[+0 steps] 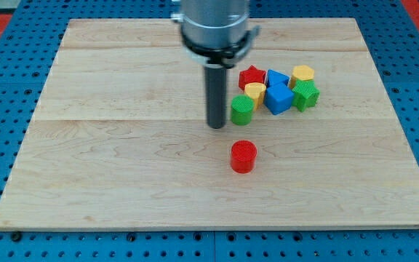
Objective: Push the red circle into the green circle
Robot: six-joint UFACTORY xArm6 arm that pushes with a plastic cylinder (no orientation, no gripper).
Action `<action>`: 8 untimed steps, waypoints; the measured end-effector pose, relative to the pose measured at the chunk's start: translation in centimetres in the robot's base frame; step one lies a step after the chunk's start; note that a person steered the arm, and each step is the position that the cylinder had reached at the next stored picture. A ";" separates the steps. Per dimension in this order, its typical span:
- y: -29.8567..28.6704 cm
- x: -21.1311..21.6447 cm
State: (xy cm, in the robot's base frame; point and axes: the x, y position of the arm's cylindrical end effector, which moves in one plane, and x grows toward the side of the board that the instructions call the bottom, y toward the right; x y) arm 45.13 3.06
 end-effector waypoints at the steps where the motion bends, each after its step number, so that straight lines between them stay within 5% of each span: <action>1: 4.4 0.0; 2: 4.3 2.0; 3: 6.5 8.4; 4: -0.5 10.9; 6: -0.5 2.6; 8: -2.5 10.3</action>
State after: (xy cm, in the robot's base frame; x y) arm 55.44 0.58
